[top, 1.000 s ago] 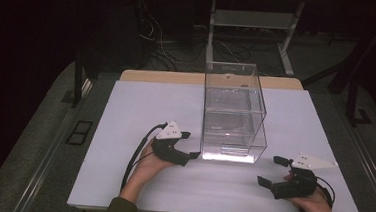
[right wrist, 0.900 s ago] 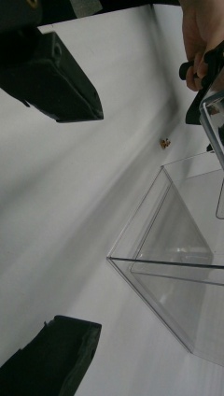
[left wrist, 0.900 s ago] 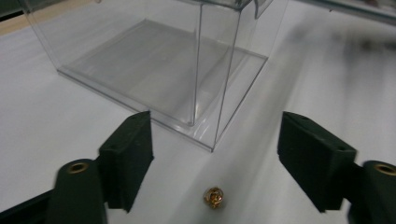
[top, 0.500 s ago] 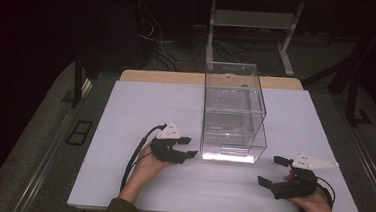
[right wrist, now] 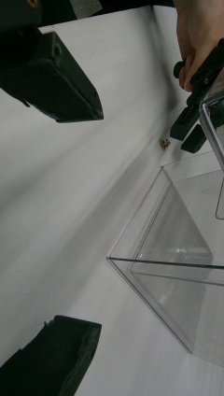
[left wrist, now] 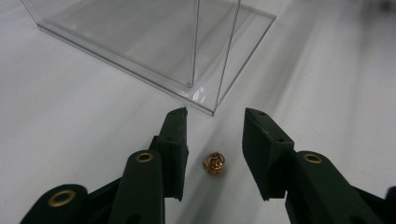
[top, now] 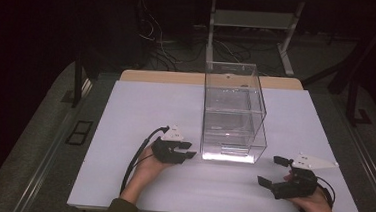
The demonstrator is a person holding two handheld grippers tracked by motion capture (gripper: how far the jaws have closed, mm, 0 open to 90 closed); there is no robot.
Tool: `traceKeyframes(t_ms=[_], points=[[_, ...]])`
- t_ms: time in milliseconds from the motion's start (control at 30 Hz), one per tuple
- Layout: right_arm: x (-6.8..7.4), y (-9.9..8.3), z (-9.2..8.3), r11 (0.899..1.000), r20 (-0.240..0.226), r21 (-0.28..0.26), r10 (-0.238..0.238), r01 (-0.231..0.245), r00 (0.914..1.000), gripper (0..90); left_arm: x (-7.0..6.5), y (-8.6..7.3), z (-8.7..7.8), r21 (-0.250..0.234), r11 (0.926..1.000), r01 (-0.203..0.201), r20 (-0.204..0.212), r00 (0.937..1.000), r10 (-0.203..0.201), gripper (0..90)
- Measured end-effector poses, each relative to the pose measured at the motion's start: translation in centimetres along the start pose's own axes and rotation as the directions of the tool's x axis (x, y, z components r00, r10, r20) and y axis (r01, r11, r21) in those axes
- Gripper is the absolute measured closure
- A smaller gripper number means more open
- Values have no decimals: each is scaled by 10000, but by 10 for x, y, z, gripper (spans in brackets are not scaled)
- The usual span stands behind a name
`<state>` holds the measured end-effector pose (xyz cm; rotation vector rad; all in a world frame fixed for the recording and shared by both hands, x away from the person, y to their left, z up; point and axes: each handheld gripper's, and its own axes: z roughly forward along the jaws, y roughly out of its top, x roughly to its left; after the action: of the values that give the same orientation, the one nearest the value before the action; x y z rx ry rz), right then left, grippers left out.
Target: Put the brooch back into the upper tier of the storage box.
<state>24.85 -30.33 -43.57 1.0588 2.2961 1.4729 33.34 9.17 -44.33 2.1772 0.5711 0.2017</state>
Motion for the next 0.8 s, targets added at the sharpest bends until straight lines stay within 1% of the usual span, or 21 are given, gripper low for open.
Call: traceKeyframes(t_ms=[33,167,233,267,533,600,633,667,733,767,800], points=[[0,0,0,10000,16,-11,19,-19,10000,6,-1,0,1,53,10000,61,-7,10000,-61,614],[0,0,0,10000,20,15,11,-11,10000,6,-1,-1,3,145,9998,95,27,10000,-96,641],[0,0,0,10000,15,18,12,-12,10000,6,-1,-1,4,326,9995,39,51,10000,-41,653],[0,0,0,10000,23,14,16,-16,10000,6,-1,-1,5,502,9987,-15,45,10000,13,660],[0,0,0,10000,20,-3,31,-31,10000,6,0,-3,8,581,9982,135,63,9999,-139,691],[0,0,0,10000,16,-2,31,-31,10000,6,0,-3,8,640,9979,131,65,9999,-135,698],[0,0,0,10000,13,-2,12,-12,10000,6,0,-3,8,668,9977,66,47,10000,-69,707],[0,0,0,10000,0,-19,34,-34,10000,6,0,-3,8,662,9977,162,29,9999,-164,711],[0,0,0,10000,15,-5,33,-33,10000,6,1,-3,9,739,9972,68,31,10000,-70,718],[0,0,0,10000,15,-5,33,-33,10000,6,0,-3,9,714,9973,140,48,9999,-144,718],[0,0,0,10000,10,-2,19,-19,10000,6,0,-4,9,740,9972,105,76,9999,-111,718]])
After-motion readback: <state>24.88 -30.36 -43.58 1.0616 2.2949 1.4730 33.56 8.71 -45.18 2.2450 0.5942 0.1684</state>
